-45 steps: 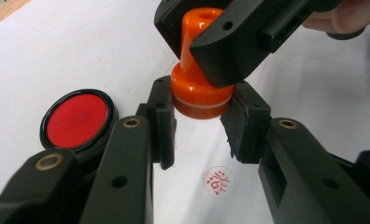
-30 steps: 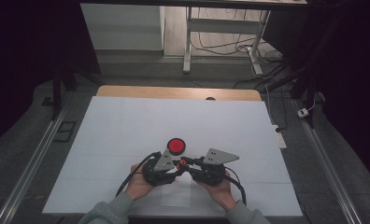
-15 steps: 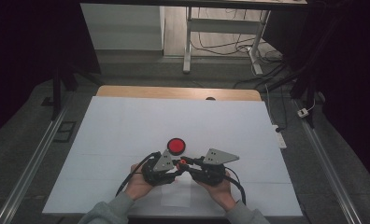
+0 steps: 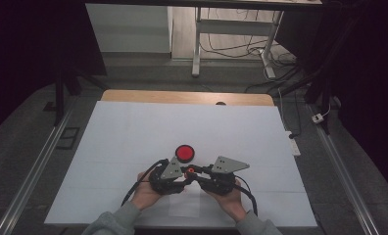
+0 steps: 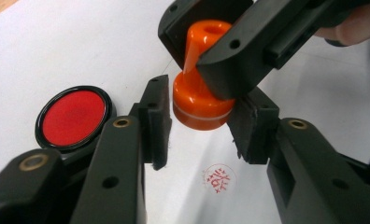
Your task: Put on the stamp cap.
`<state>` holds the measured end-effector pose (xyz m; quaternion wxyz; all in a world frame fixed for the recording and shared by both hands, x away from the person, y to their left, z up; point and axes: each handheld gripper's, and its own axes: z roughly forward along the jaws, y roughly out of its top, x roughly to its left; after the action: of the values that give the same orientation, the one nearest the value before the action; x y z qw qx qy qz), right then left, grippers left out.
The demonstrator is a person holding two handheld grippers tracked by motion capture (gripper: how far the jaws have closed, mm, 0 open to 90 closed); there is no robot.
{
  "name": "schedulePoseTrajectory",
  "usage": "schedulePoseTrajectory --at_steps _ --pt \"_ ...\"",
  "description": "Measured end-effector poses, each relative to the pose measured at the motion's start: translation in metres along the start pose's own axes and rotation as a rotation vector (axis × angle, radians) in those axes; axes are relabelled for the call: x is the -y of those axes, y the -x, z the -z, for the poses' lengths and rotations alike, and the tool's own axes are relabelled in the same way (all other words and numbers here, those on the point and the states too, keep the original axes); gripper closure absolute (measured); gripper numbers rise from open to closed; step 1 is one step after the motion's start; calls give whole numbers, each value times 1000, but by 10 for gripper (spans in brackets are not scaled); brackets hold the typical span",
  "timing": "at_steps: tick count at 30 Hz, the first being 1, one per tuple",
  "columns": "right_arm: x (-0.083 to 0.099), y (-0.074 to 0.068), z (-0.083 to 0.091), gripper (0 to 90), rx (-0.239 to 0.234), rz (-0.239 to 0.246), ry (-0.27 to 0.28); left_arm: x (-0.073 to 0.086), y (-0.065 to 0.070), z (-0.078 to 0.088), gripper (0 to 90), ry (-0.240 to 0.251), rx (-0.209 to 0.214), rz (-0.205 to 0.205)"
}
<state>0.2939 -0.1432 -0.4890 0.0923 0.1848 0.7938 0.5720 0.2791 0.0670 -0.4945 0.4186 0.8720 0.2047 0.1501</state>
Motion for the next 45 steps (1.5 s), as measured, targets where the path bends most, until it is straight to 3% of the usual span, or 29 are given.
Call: schedulePoseTrajectory --at_steps 19,31,45 --pt "-3 2 4 724 6 -6 19 3 -2 0 379 -23 -3 22" --pt "-4 4 7 724 13 -11 26 12 -6 14 353 -35 12 50" --pt "-6 9 12 724 29 -16 38 23 -18 31 340 -44 -10 95"
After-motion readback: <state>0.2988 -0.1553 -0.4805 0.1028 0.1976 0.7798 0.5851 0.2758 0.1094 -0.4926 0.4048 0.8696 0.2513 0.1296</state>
